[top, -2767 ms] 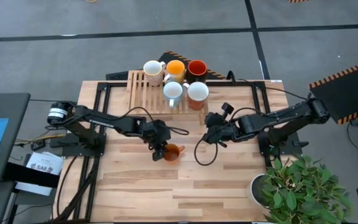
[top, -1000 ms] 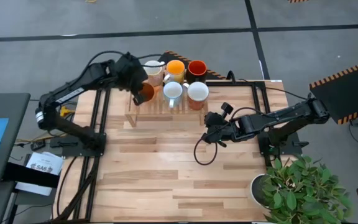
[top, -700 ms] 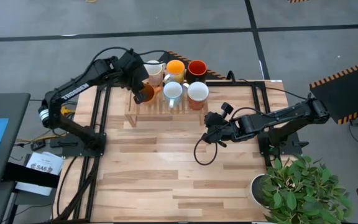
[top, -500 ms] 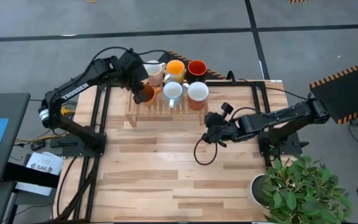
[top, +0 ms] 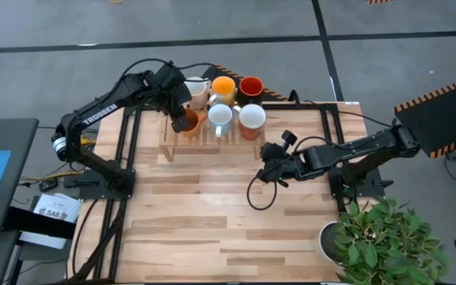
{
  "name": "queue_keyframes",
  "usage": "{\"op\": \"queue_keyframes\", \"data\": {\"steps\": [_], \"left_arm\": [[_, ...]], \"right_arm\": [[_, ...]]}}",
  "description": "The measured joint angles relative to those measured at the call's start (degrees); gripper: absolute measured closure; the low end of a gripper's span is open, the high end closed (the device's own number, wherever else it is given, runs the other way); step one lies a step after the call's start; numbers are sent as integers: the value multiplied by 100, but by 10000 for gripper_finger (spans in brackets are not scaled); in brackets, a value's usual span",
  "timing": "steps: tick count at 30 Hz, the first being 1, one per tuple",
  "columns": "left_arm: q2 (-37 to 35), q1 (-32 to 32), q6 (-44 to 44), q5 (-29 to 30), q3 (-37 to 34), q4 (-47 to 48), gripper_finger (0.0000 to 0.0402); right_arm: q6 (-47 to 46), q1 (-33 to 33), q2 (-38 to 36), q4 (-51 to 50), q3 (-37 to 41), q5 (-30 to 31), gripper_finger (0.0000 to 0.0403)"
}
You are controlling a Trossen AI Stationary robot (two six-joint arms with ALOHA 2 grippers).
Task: Place coffee mugs
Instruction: Put the light orange mug on the shelf, then return to Home Position
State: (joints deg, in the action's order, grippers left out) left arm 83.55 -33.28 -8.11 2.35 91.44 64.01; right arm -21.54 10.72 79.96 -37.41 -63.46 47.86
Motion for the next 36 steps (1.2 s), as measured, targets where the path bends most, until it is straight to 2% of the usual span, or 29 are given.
{"op": "queue_keyframes", "data": {"steps": [6, 17, 22, 26, 29, 33, 36], "left_arm": [[0, 0, -19, -7, -4, -84, 371], [0, 2, -137, 155, 63, -53, 289], [-2, 2, -137, 197, 654, 53, 269], [-24, 2, -7, 286, 1413, 122, 267], [-202, 2, 111, 141, 1692, 62, 266], [-782, 61, 130, -657, 1321, -250, 266], [-1499, 268, 245, -1038, 404, -1017, 266]], "right_arm": [[2, 0, 0, 4, 0, 1, 374], [4, 0, 0, 13, 0, 1, 374], [20, 0, 0, 12, 0, 2, 374], [17, 0, 0, 13, 0, 2, 374], [17, 0, 0, 13, 0, 2, 374], [2, 0, 0, 11, 0, 2, 374], [1, 0, 0, 13, 0, 2, 374]]}}
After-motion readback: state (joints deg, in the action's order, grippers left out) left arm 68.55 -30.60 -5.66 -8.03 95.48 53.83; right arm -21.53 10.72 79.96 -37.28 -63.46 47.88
